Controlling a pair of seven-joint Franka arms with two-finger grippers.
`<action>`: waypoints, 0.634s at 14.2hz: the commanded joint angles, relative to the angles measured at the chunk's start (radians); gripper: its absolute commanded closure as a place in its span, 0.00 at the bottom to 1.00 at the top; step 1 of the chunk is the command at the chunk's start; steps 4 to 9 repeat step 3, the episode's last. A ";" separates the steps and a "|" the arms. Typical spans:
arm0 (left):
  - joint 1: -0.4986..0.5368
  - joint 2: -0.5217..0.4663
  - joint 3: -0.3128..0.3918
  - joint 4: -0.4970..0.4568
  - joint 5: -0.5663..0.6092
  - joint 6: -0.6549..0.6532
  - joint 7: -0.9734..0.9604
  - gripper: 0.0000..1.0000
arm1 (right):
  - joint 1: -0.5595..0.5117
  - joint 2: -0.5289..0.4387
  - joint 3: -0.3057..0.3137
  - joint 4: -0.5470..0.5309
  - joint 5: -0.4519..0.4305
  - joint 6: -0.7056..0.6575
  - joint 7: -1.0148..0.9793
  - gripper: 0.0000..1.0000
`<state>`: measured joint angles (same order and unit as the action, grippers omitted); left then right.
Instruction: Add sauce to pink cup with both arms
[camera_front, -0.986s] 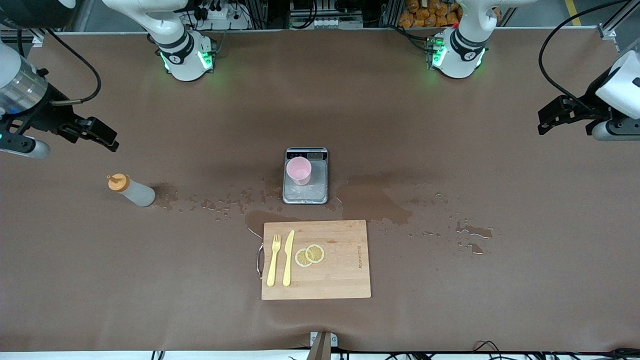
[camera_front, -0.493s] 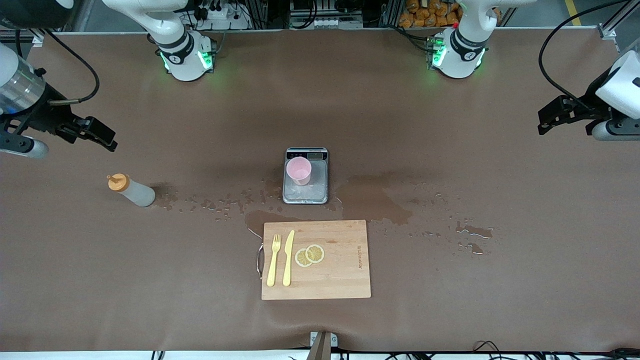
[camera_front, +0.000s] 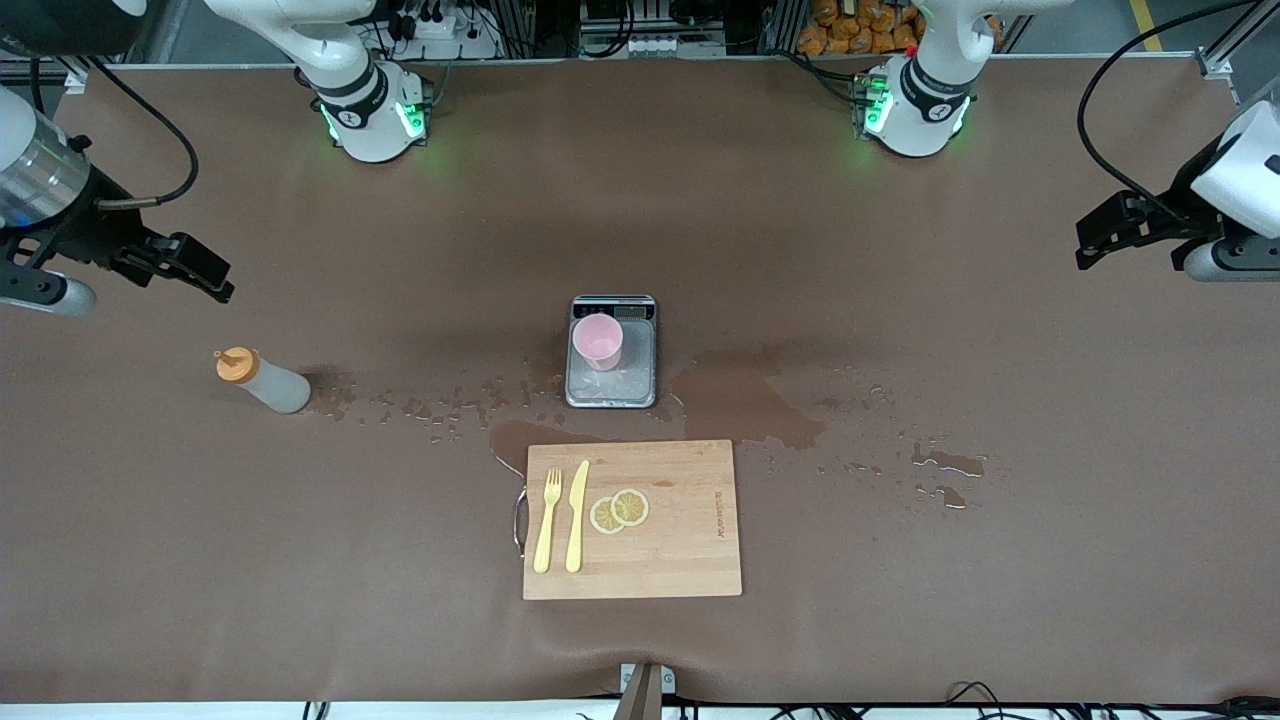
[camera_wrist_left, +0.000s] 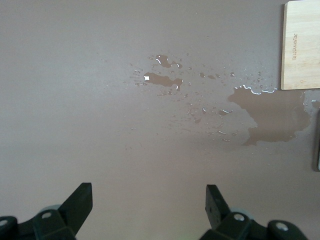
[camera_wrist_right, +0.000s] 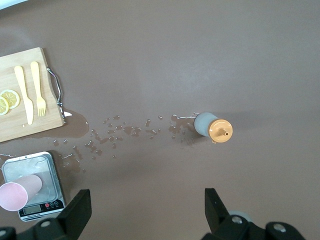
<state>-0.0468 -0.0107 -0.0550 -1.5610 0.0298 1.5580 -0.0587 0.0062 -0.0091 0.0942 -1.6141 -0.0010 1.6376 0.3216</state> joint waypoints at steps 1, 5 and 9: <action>0.008 -0.003 -0.006 -0.001 0.005 0.001 -0.001 0.00 | -0.009 -0.015 0.004 -0.007 -0.014 0.002 -0.013 0.00; 0.007 -0.003 -0.006 -0.001 0.005 0.001 -0.001 0.00 | -0.009 -0.015 0.004 -0.009 -0.014 0.004 -0.013 0.00; 0.007 -0.003 -0.006 -0.001 0.005 0.001 -0.001 0.00 | -0.009 -0.015 0.004 -0.009 -0.014 0.004 -0.013 0.00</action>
